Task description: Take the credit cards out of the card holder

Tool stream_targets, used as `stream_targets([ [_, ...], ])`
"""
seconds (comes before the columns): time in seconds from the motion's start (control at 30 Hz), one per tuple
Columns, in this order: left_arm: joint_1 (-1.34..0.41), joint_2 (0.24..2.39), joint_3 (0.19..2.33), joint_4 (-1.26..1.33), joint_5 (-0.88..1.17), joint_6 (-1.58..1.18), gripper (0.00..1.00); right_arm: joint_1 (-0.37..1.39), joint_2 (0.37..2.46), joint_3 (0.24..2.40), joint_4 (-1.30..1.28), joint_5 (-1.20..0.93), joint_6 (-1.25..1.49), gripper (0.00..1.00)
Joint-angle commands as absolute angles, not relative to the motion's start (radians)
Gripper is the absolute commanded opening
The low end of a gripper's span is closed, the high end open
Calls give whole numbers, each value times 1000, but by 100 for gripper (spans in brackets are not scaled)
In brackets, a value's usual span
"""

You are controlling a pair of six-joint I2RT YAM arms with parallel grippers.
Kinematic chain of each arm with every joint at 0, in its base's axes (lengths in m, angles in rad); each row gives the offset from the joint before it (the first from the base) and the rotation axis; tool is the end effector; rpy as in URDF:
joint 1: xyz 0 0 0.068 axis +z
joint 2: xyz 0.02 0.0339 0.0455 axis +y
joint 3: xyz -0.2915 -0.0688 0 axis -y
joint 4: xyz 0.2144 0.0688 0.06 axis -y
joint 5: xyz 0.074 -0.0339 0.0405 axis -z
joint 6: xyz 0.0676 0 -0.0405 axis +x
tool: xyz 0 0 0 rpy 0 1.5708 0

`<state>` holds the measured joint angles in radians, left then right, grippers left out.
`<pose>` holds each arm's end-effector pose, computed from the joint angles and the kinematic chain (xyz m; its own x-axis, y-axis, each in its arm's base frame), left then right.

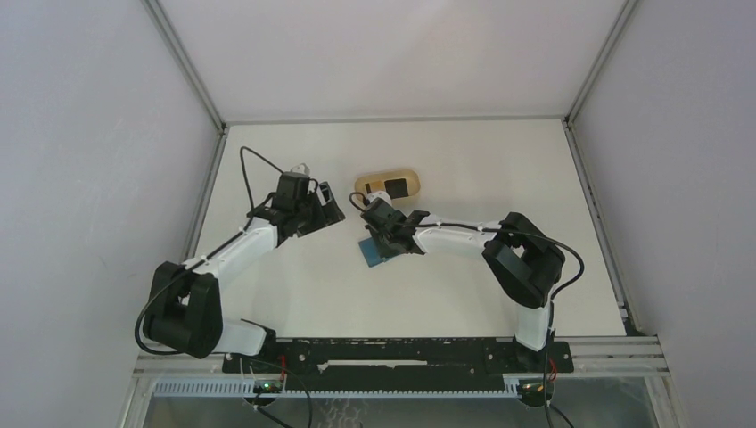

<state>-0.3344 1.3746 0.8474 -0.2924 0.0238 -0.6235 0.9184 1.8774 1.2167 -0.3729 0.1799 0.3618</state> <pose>0.2595 -0.0919 0.2399 -0.7610 -0.3535 -0.5439 -0.1243 0.9024 -0.4126 0.2439 0.2994 0.1865 -0.7449 -0.4013 -0.5330 -0.4946 0.8683 0.0374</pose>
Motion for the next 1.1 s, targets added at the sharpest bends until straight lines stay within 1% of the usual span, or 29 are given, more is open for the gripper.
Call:
stream_targets([
  [0.0,-368,1388,832,-219,51,-652,82,933,1873,1222,-397,157,328,0],
  [0.37,-499,1473,864,-172,38,-708,81,897,1740,1190,-327,24,215,0],
  [0.57,-539,1514,868,-145,40,-751,80,858,1646,1158,-277,-47,204,0],
  [0.8,-572,1545,880,-127,45,-781,80,809,1527,1070,-170,-87,223,0],
  [0.93,-576,1550,880,-131,41,-788,80,760,1482,1016,-106,-124,237,0],
  [1.07,-575,1549,885,-147,25,-788,80,683,1447,968,-74,-220,252,0],
])
